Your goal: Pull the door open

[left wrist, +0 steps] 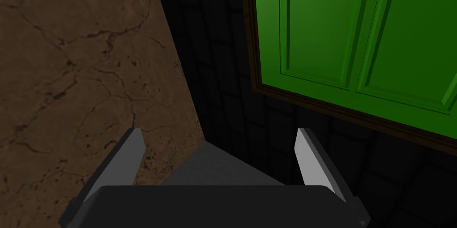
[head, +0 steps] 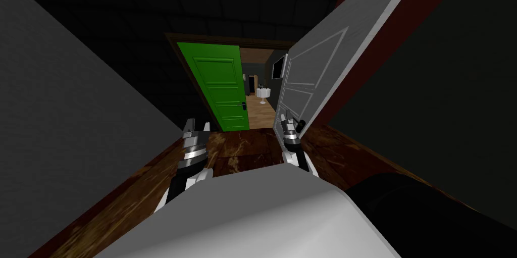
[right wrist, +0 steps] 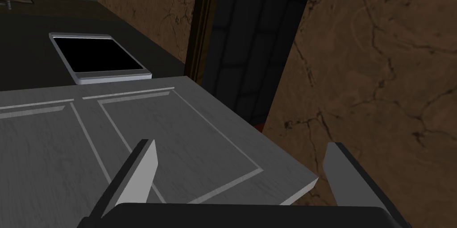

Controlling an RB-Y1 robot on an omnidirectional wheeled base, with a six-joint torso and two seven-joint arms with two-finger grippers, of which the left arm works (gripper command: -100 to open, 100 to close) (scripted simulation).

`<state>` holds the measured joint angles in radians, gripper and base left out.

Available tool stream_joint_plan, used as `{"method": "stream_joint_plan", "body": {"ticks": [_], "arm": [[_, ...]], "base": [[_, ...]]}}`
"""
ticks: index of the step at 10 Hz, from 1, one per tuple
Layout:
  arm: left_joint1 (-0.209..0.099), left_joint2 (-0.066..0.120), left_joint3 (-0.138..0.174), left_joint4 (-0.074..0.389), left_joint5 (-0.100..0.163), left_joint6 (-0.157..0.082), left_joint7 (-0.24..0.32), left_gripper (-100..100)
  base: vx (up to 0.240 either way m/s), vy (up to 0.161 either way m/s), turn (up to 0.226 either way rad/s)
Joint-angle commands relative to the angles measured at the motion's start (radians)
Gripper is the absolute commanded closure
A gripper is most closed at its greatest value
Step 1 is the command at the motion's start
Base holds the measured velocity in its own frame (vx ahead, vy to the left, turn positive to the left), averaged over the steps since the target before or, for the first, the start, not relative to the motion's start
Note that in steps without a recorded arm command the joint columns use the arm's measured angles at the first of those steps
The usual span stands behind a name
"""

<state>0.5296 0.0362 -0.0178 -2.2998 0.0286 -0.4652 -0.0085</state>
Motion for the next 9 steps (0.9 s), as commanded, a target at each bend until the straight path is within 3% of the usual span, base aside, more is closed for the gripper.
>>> {"method": "stream_joint_plan", "body": {"ticks": [1,9], "arm": [[-0.015,0.010,0.004,0.031,0.003,0.005,0.004,-100],[-0.093,0.052,0.025,0.199,0.019,0.032,0.028,-100]], "base": [[0.121,0.019,-0.050],[0.177,-0.005,-0.044]]}}
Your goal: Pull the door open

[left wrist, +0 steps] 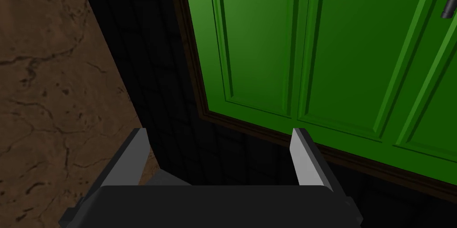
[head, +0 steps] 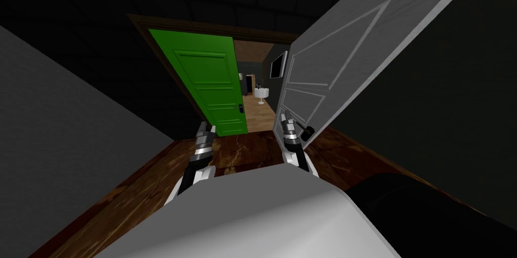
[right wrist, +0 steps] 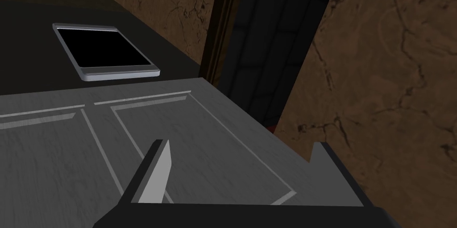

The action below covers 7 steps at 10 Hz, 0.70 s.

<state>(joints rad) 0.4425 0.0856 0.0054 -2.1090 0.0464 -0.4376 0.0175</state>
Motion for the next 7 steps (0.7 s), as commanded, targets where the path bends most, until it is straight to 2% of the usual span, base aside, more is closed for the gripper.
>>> {"method": "stream_joint_plan", "body": {"ticks": [1,7], "arm": [[-0.021,0.010,0.006,0.041,0.004,0.009,0.007,-100],[-0.088,0.041,0.024,0.186,0.018,0.032,0.027,-100]], "base": [[0.126,-0.011,-0.057],[0.141,0.003,-0.054]]}}
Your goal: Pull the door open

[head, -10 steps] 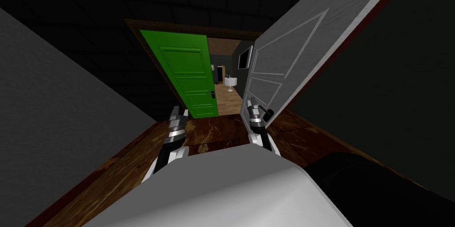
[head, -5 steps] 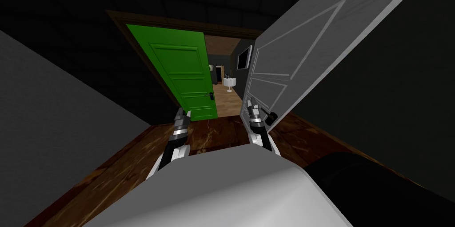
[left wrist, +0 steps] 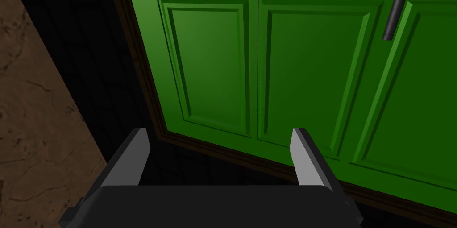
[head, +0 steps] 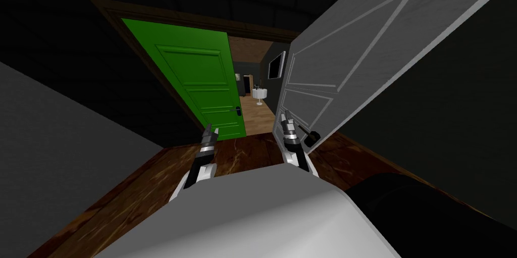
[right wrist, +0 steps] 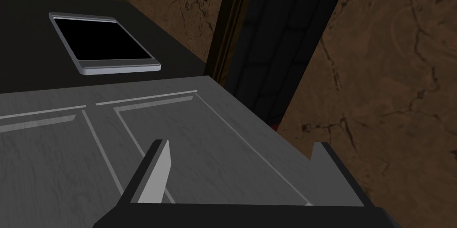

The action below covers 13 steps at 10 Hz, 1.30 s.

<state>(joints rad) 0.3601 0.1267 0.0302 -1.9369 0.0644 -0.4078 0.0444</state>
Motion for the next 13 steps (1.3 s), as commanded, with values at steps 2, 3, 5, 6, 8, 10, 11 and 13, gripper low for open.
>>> {"method": "stream_joint_plan", "body": {"ticks": [2,3,5,6,8,10,11,13], "arm": [[-0.024,0.008,0.004,0.052,0.004,0.008,0.006,-100],[-0.033,0.012,0.007,0.072,0.005,0.011,0.009,-100],[-0.060,0.023,0.014,0.131,0.011,0.021,0.017,-100],[-0.069,0.027,0.017,0.150,0.013,0.024,0.020,-100],[-0.097,0.039,0.024,0.209,0.018,0.033,0.028,-100],[-0.115,0.047,0.029,0.248,0.022,0.039,0.033,-100],[-0.133,0.054,0.034,0.286,0.026,0.045,0.039,-100],[-0.150,0.061,0.039,0.324,0.029,0.051,0.044,-100]], "base": [[0.105,-0.010,-0.035],[0.103,0.000,-0.039],[0.110,0.009,-0.051],[0.139,0.002,-0.065],[0.136,0.010,-0.056],[0.137,0.019,-0.043],[0.147,0.003,-0.070],[0.119,0.002,-0.046]]}}
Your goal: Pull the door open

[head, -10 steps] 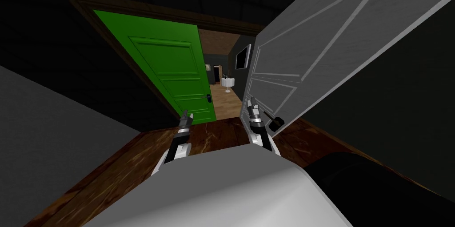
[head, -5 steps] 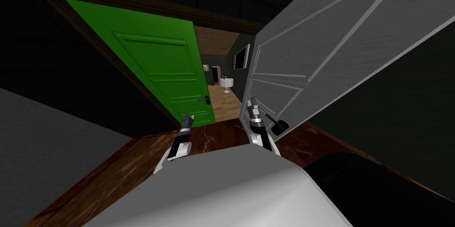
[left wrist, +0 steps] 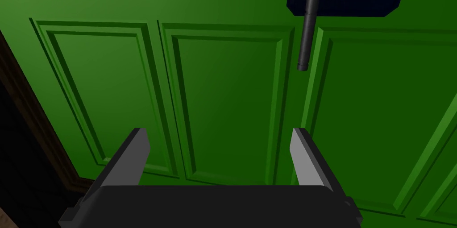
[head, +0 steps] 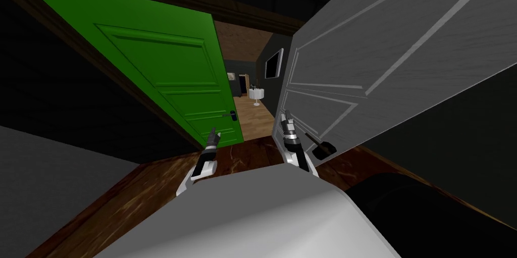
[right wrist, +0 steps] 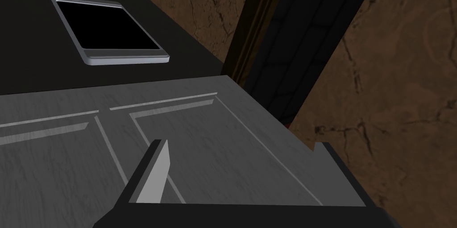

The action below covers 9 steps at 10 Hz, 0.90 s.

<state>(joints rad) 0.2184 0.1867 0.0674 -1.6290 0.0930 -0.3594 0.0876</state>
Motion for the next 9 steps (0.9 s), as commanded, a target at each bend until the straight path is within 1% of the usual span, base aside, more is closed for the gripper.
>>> {"method": "stream_joint_plan", "body": {"ticks": [1,9], "arm": [[-0.017,0.005,0.004,0.034,0.002,0.006,0.003,-100],[-0.080,0.030,0.021,0.170,0.015,0.027,0.023,-100]], "base": [[0.095,0.011,-0.033],[0.099,0.010,-0.036]]}}
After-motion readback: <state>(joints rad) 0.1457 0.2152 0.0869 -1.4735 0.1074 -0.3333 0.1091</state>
